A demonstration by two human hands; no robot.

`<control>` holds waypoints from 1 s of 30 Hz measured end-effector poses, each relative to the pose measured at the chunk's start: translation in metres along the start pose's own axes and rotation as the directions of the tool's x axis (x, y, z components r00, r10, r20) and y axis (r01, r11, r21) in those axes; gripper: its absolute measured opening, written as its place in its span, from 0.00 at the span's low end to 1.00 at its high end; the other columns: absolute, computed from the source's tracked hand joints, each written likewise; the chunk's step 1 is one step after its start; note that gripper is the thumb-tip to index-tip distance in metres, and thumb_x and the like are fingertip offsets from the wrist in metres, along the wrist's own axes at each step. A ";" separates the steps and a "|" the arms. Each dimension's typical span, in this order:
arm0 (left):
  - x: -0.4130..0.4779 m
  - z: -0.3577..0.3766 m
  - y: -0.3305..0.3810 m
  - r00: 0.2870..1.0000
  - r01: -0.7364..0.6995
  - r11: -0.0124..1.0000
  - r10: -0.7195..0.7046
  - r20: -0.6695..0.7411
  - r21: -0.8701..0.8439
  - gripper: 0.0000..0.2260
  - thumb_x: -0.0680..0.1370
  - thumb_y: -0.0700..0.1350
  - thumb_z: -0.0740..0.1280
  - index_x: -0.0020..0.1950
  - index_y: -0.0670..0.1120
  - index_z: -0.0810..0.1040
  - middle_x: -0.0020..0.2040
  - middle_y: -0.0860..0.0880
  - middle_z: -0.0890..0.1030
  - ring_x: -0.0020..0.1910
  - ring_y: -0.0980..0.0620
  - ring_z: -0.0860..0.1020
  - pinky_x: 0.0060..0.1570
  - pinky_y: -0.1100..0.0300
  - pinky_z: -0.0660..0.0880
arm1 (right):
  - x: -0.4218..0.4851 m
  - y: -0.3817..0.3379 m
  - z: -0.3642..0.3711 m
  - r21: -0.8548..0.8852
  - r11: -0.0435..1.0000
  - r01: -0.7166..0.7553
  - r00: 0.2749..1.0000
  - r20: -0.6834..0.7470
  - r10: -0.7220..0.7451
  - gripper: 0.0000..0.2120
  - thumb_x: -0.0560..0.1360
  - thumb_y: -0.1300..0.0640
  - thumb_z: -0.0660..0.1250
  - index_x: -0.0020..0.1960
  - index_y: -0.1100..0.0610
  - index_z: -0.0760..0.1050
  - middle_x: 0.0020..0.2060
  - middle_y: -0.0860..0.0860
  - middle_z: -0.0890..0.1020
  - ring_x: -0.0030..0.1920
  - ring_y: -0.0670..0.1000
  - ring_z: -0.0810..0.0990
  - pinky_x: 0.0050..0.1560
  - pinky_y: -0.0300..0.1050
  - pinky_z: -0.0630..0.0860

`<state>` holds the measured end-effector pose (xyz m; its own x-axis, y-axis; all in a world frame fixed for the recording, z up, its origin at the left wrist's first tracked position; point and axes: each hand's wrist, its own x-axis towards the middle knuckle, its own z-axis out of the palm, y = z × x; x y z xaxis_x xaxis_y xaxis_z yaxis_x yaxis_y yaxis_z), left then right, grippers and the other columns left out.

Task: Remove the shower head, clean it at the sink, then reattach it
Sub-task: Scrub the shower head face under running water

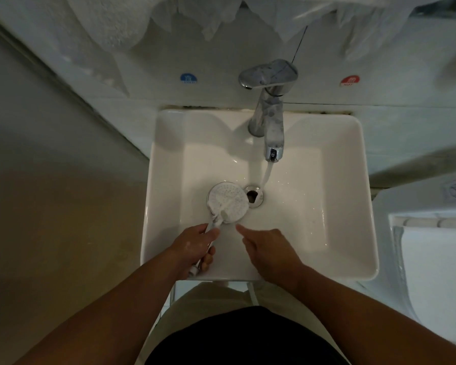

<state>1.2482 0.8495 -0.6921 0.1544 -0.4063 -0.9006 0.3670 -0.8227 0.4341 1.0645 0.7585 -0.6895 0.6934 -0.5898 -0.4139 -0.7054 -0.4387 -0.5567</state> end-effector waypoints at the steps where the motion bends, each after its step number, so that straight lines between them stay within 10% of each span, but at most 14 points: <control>1: 0.000 0.000 0.000 1.000 -0.002 1.000 0.002 0.002 0.000 0.11 0.83 0.50 0.65 0.56 0.43 0.80 0.31 0.46 0.75 0.23 0.52 0.68 0.27 0.62 0.65 | -0.003 0.001 0.001 -0.007 1.000 0.017 1.000 0.008 -0.017 0.20 0.85 0.50 0.56 0.75 0.48 0.69 0.49 0.54 0.87 0.38 0.47 0.78 0.43 0.42 0.76; 30: 0.001 0.000 0.000 1.000 -0.005 1.000 0.005 0.010 0.013 0.11 0.83 0.49 0.65 0.56 0.42 0.79 0.32 0.45 0.75 0.23 0.52 0.68 0.25 0.62 0.65 | 0.021 0.014 -0.004 0.064 0.994 -0.093 0.982 -0.162 0.102 0.19 0.85 0.53 0.57 0.74 0.51 0.71 0.36 0.50 0.84 0.29 0.43 0.77 0.37 0.41 0.79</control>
<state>1.2484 0.8492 -0.6928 0.1472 -0.4141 -0.8982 0.3539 -0.8259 0.4388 1.0685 0.7374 -0.7029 0.5848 -0.7335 -0.3465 -0.7559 -0.3377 -0.5609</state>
